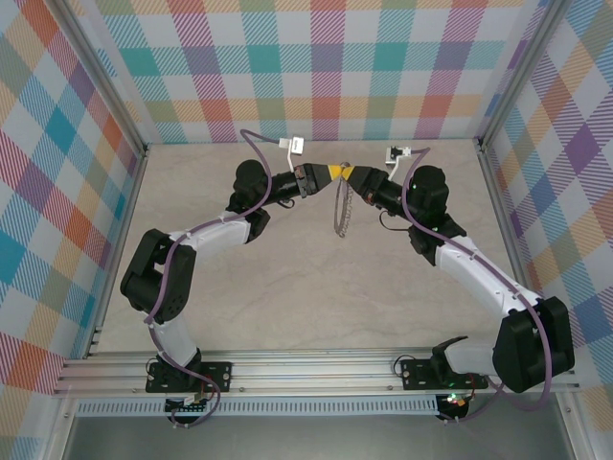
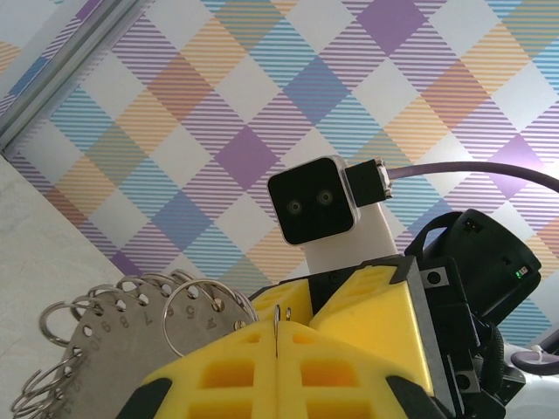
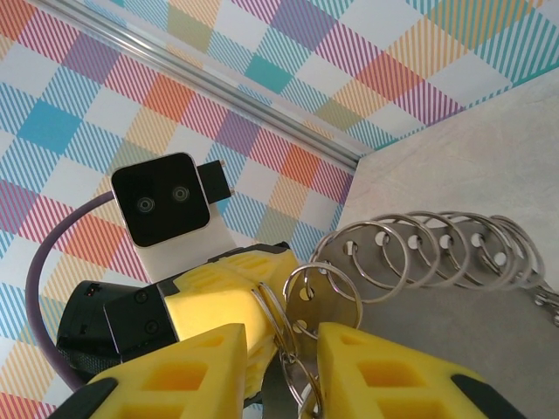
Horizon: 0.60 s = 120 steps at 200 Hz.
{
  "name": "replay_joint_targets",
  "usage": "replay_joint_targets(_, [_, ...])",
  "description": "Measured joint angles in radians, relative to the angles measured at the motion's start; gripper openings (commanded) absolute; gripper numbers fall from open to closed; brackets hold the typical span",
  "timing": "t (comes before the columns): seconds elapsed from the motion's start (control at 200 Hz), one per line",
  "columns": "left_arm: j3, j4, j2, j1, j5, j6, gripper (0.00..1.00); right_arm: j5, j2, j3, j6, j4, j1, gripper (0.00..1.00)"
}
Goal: Put the keys on the keyring
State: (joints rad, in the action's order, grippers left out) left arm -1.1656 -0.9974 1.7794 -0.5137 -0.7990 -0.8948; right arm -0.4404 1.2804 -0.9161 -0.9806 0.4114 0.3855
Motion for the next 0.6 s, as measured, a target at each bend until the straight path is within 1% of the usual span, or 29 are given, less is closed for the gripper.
replay_joint_targets(0.41, [0.0,-0.002,0.003,0.0,0.0,-0.003,0.0,-0.003,0.019,-0.009,0.0,0.006,0.0,0.19])
replay_joint_targets(0.5, [0.0,-0.004,0.009,0.0,-0.001,-0.004,0.0,-0.006,0.019,-0.01,0.0,0.007,0.0,0.16])
replay_joint_targets(0.6, [0.0,-0.006,0.011,0.0,0.0,-0.007,0.0,-0.006,0.023,-0.01,0.0,0.006,-0.001,0.09])
